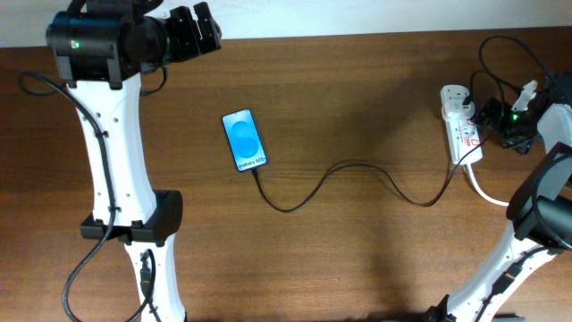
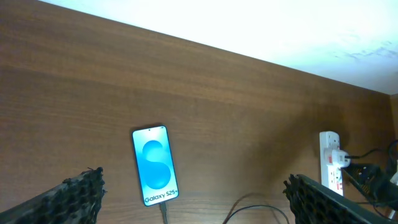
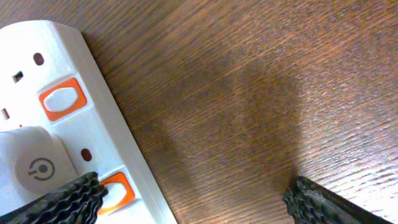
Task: Plug charger to phone and switch on socket
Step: 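Press the orange socket switch down with the right gripper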
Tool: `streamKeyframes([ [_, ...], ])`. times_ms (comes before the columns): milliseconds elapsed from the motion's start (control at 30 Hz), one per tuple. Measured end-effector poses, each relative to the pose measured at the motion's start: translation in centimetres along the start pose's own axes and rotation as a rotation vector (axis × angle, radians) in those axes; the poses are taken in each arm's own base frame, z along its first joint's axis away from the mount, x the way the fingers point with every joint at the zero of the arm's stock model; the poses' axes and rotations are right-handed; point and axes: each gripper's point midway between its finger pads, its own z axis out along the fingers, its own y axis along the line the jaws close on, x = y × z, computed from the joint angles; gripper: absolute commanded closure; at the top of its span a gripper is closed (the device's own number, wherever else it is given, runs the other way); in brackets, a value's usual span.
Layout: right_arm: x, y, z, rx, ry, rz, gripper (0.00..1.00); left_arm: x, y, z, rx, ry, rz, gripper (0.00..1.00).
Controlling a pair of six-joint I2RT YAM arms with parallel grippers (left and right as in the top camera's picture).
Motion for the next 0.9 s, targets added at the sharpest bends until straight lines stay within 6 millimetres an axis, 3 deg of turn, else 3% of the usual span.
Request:
streamKeyframes([
  [467,0.6,0.2,-0.2,0.037,0.030,-0.014,0.01,0.0,0.0,0.0,0.000,0.000,0.000,0.01],
  [600,0.9,0.1,-1.4,0.047,0.078,0.010,0.02,0.0,0.0,0.0,0.000,0.000,0.000,0.01],
  [633,0.3,0.2,-2.4,0.049,0.077,0.013,0.02,0.0,0.0,0.0,0.000,0.000,0.000,0.01],
  [767,-5.0,-2.6,-11.2,0.124,-0.046,0.069,0.01,0.0,0.0,0.0,0.001,0.000,0.000,0.01],
  [833,-7.5,-4.4,-19.0,0.175,-0.164,0.107,0.02,0.0,0.0,0.0,0.003,0.001,0.000,0.01],
  [900,-8.1,-3.2,-24.3,0.166,-0.236,0.096,0.02,0.0,0.0,0.0,0.003,0.001,0.000,0.01],
])
